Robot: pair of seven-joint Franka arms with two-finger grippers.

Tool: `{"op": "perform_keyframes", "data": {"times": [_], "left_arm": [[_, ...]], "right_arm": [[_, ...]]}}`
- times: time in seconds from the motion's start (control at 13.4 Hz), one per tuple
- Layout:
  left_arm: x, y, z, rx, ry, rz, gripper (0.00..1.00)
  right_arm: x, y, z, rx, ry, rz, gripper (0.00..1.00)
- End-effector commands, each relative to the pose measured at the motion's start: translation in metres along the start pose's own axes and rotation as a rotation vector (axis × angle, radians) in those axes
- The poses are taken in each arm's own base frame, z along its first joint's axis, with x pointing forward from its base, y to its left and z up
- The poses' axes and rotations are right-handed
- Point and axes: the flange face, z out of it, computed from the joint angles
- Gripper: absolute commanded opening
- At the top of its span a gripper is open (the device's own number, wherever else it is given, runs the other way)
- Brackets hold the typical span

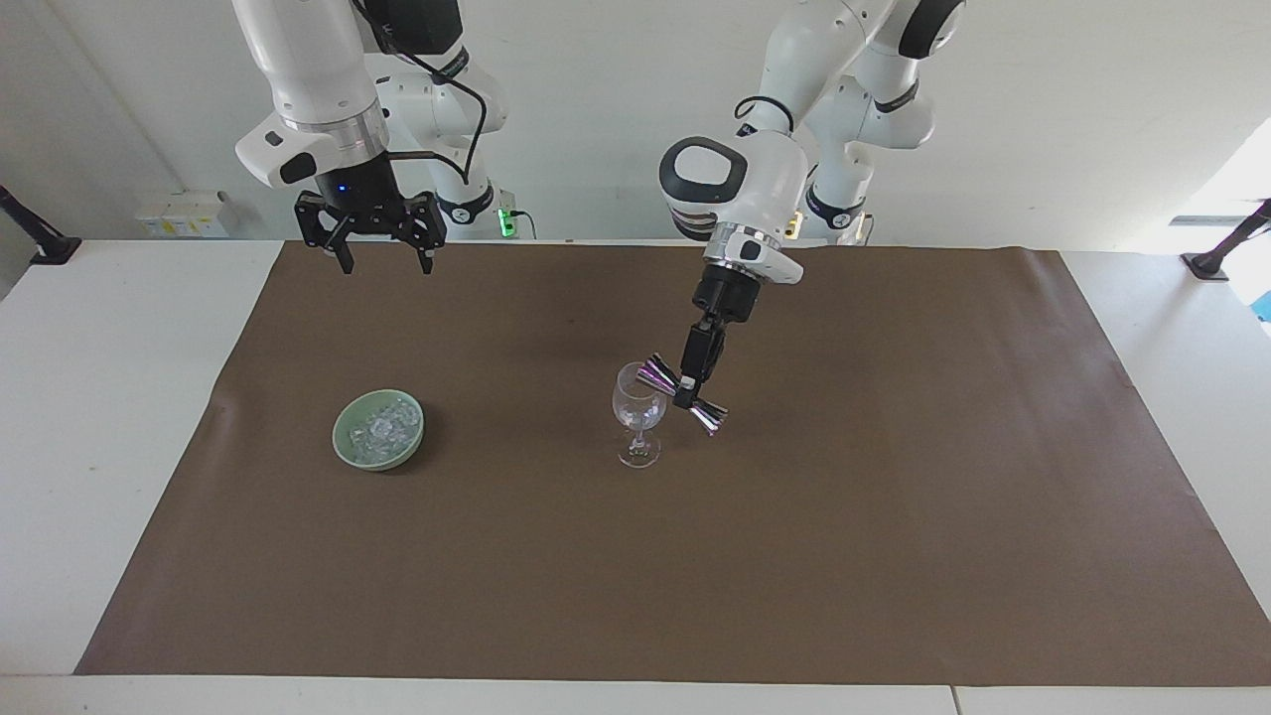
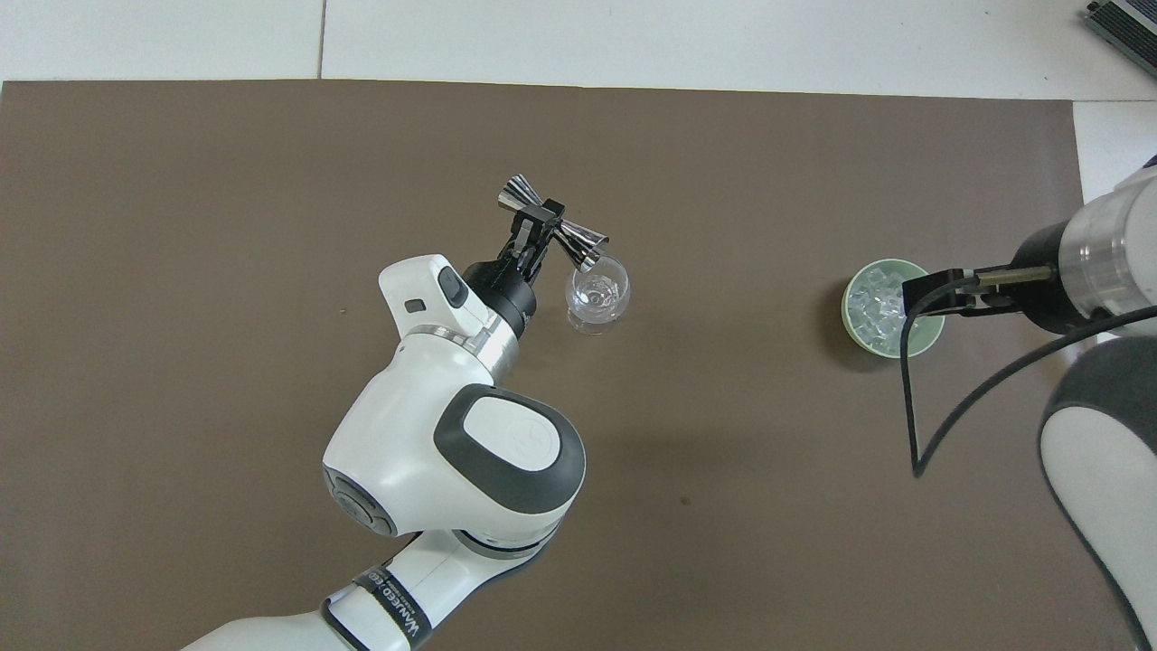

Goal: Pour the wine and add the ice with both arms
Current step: 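Hold the jigger tipped over the glass rim with the left gripper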

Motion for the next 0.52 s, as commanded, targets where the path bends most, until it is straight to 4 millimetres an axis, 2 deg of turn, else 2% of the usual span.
{"op": "perform_keyframes", "data": {"times": [0.0, 0.45], "left_arm": [[-0.0038, 0.0007, 0.0033, -0.004, 0.018, 0.053, 0.00], [-0.0050, -0.0060, 0.0030, 0.010, 0.015, 0.119, 0.00]], "right_arm": [[-0.0068, 0.0028, -0.0010, -0.003, -0.006, -0.020, 1.00], [-0.0064, 0.0028, -0.0001, -0.002, -0.008, -0.020, 1.00]]}}
